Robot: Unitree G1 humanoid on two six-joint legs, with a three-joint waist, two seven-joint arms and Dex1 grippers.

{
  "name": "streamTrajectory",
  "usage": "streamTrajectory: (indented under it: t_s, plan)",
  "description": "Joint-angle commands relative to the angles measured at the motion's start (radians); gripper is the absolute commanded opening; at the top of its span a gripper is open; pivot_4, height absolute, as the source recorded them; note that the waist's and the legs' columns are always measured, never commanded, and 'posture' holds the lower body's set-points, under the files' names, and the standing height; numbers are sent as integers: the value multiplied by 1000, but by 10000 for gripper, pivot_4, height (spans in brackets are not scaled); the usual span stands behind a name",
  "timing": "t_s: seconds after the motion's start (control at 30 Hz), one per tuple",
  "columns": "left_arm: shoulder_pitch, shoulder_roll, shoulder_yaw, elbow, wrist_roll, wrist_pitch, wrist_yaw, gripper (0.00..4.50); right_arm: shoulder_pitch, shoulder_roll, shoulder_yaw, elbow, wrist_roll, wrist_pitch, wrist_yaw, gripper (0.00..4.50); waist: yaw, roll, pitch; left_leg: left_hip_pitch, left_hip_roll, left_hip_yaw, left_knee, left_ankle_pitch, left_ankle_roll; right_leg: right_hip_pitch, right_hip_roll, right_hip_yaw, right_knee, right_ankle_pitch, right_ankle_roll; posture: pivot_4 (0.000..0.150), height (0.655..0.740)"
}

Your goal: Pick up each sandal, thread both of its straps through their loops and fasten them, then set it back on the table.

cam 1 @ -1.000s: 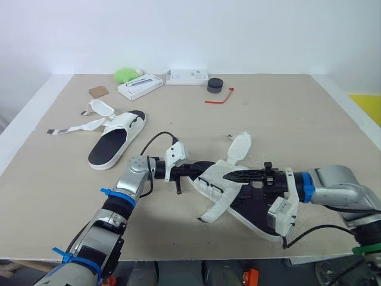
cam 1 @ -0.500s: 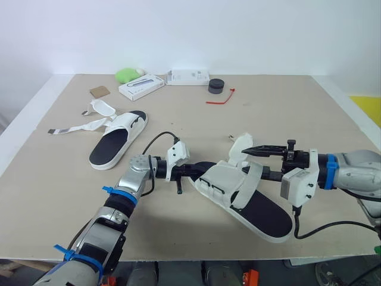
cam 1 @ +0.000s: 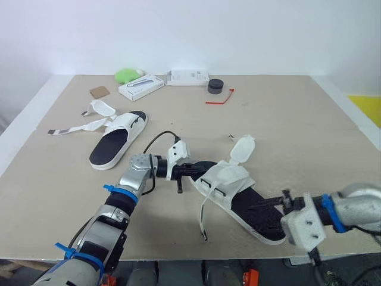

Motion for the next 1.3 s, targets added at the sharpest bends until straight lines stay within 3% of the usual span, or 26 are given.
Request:
streamTrajectory:
  t_s: [0.03, 0.07, 0.17, 0.33, 0.43, 0.53, 0.67, 0.73, 0.83, 1.0, 1.17, 1.3]
  plan:
    - [35, -1, -37, 38, 41, 18, -1, 0, 13, -74, -136, -115, 292, 339, 38, 23560, 0, 0, 0, 0, 0, 0, 0, 0, 0, 0, 0, 0, 0, 0, 0, 1500, 7400]
    - [36, -1, -37, 38, 42, 18, 0, 0, 26, -87, -165, -157, 368, 428, 45, 23560, 0, 1, 0, -1, -1, 0, -1, 0, 0, 0, -2, 0, 0, 0, 0, 1500, 7400]
    - [35, -5, -36, 41, 42, 16, 3, 0, 79, -154, -287, -315, 803, 779, 14, 23560, 3, 1, 0, -1, -1, 0, -3, -1, 0, 0, -2, -1, 0, -1, 1, 1500, 7400]
    - [28, -12, -32, 40, 41, 16, 7, 0, 126, -168, -311, -412, 997, 1023, -56, 23560, 8, -4, 0, -3, -3, -1, -2, -3, 0, 0, -3, -1, 0, -4, 3, 1500, 7400]
    - [27, -15, -28, 33, 36, 18, 11, 0, 121, -151, -220, -434, 934, 1074, -119, 23560, 9, -6, 0, -3, -4, 0, -1, -3, 0, -1, -4, -1, -1, -4, 3, 1500, 7400]
    - [35, -14, -25, -3, 25, 36, 9, 0, 88, -105, -85, -436, 756, 1060, -168, 23560, 9, -6, 0, -3, -4, 0, 0, -3, 0, -2, -6, -2, -2, -4, 3, 1500, 7400]
    - [62, 5, -29, -94, 10, 67, -7, 0, -58, -8, 63, -352, 566, 1055, -231, 23560, 6, -7, 0, -5, -5, 1, 0, -3, -1, -3, -7, -2, -3, -4, 3, 1500, 7400]
    - [74, 16, -32, -137, 5, 84, -15, 0, -115, 23, 95, -314, 514, 1060, -226, 23560, 7, -7, 0, -7, -5, 1, -1, -3, -1, -5, -7, -2, -3, -4, 3, 1500, 7400]
    - [94, 50, -47, -217, 12, 85, -43, 0, -236, 28, 148, -154, 312, 960, -188, 23560, 6, -6, 0, -11, -5, 0, -3, -3, 0, -10, -6, -2, -3, -3, 4, 1500, 7400]
    - [112, 75, -66, -309, 4, 103, -56, 0, -350, 58, 191, -29, 183, 866, -111, 23560, 4, -5, 1, -13, -5, 0, -3, -3, 0, -12, -5, -2, -2, -3, 5, 1500, 7400]
    - [133, 86, -71, -356, 3, 115, -39, 0, -355, 110, 183, -46, 184, 897, -74, 23560, 2, -3, 2, -13, -5, 0, -4, -4, 1, -12, -4, -1, -2, -3, 8, 1500, 7400]
    - [148, 83, -72, -357, 34, 90, 26, 0, -261, 73, 69, -128, 350, 1007, 24, 23560, 6, -3, 2, -14, -6, -2, -4, -5, 3, -12, -4, -1, -1, -4, 11, 1500, 7400]
